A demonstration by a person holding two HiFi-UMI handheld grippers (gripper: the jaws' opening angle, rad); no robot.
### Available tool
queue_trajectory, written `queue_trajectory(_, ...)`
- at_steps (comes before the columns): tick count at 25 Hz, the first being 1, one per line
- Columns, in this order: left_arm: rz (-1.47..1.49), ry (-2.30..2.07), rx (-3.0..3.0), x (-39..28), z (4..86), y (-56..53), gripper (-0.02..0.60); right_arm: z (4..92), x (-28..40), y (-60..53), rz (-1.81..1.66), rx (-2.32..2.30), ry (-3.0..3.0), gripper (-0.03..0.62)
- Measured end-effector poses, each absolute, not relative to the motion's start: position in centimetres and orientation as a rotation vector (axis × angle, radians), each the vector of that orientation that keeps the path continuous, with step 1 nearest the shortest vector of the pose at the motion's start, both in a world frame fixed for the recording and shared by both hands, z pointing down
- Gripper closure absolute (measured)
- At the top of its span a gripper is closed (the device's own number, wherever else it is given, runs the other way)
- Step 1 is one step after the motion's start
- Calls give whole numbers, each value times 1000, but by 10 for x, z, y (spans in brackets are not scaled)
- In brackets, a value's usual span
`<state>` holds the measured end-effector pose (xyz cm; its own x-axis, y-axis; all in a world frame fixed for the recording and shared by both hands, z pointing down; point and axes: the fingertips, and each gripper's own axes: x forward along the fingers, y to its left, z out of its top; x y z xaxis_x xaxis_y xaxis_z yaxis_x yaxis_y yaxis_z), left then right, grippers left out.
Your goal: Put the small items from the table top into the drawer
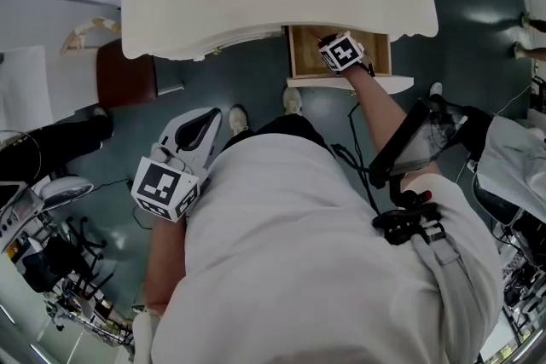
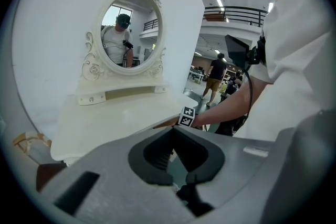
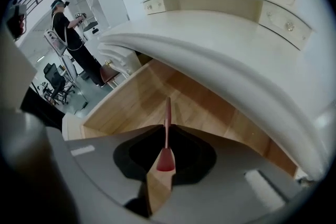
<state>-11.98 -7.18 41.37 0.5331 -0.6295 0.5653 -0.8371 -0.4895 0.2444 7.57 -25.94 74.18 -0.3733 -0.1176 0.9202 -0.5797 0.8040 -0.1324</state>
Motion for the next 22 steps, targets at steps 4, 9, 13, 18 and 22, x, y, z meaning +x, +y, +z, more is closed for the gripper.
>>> queue_trajectory(4,557,-1194,2260,-120,415,-66,579,743,67,-252,512,466,-1911,548)
queue_trajectory(9,552,-1202,2247,-116,414,-64,579,746,58,-249,441,390,-1904,548)
queue_trajectory(13,557,-1209,2240,-113,415,-65,580,751,57,-247,417,348,-1898,548)
queue_trajectory(18,560,-1211,2229,-116,414,-63,580,758,57,-236,403,302,-1879,548)
queue_trajectory(22,562,-1215,2229,-114,415,-68,579,764,59,-240,382,271,-1878,546)
